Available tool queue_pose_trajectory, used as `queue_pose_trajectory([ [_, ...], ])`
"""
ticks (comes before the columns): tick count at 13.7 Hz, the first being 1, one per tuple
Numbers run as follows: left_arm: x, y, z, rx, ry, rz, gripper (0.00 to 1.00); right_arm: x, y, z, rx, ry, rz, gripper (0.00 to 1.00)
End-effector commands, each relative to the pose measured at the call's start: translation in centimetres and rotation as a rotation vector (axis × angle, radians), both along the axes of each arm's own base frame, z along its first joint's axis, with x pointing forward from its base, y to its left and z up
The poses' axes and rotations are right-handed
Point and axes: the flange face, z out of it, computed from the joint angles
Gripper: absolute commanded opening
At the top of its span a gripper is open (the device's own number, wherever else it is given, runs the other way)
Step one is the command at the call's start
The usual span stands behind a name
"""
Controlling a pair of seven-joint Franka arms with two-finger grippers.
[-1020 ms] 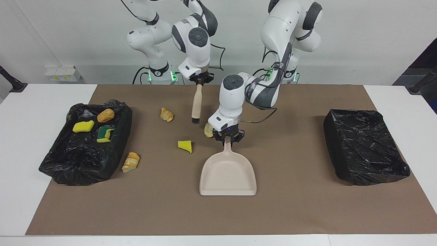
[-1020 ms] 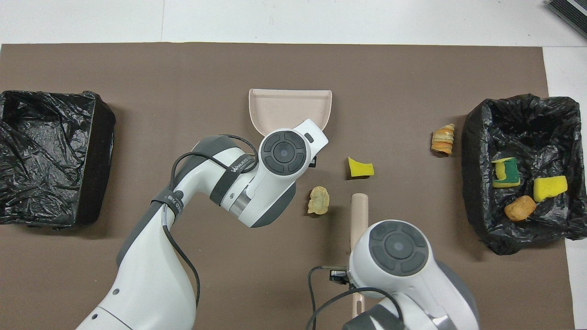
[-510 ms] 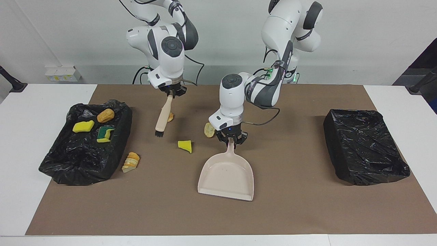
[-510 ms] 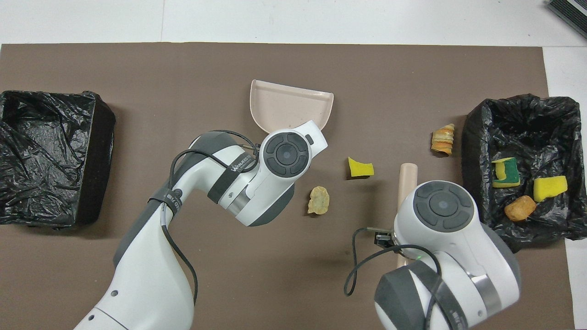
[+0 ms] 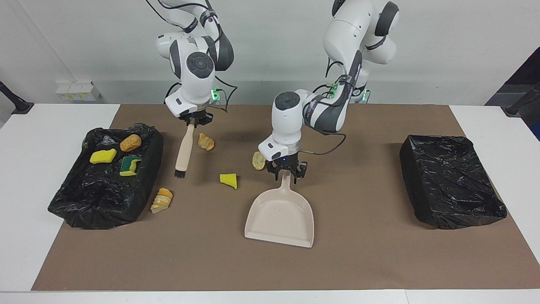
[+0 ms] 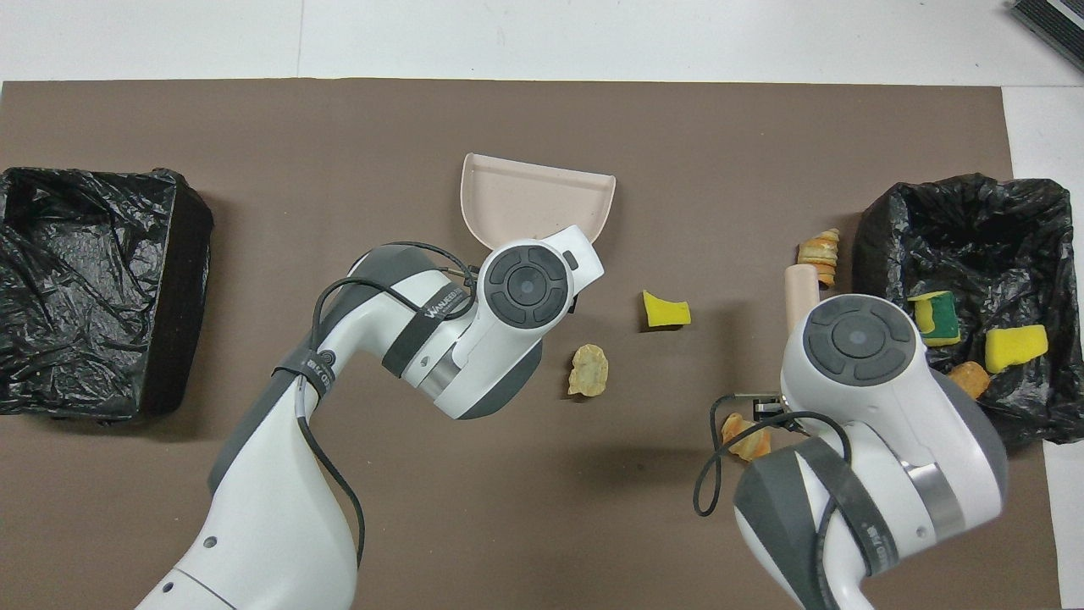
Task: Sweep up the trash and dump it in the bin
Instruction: 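Position the dustpan with the left gripper while the right gripper sweeps scraps toward it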
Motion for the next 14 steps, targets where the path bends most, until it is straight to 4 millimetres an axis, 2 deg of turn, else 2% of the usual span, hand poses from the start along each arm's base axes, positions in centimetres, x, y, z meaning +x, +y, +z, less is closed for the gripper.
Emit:
queue_pose_trajectory([
  [1, 0.4, 0.3, 1.2, -0.040, -0.038, -0.015, 0.31, 2.5, -1.0, 0.6, -0.018, -0.005, 0.037, 0.00],
  [3, 1.2, 1.1, 1.2, -0.022, -0.048, -0.071, 0.04, 3.6, -2.7, -0.6, -0.010, 0.008, 0.018, 0.00],
  [4, 1.0, 1.3, 0.8, -0.004, -0.036, -0.119, 0.00, 4.0, -2.8, -1.5, -0.012, 0.009, 0.024, 0.00],
  [6, 0.8, 1.6, 0.6, 0.020, -0.018, -0.150, 0.00, 5.1, -4.3, -1.9, -0.017, -0.011, 0.045, 0.00],
  [8, 1.4, 3.3, 2.9, 0.040, -0.021, -0.206, 0.00, 6.4, -6.2, -2.9, -0.024, -0.021, 0.061, 0.00],
  [10, 1.7, 5.6, 4.6, 0.102, 0.004, -0.399, 0.00, 7.2, -8.7, -4.2, -0.018, -0.025, 0.025, 0.00],
  [12, 0.9, 8.5, 6.1, 0.154, 0.058, -0.502, 0.00, 7.9, -8.7, -5.8, -0.014, -0.028, 0.034, 0.00],
  [14, 2.4, 11.9, 6.6, 0.176, 0.065, -0.602, 0.00, 8.1, -8.7, -6.3, 0.007, -0.036, 0.030, 0.00],
])
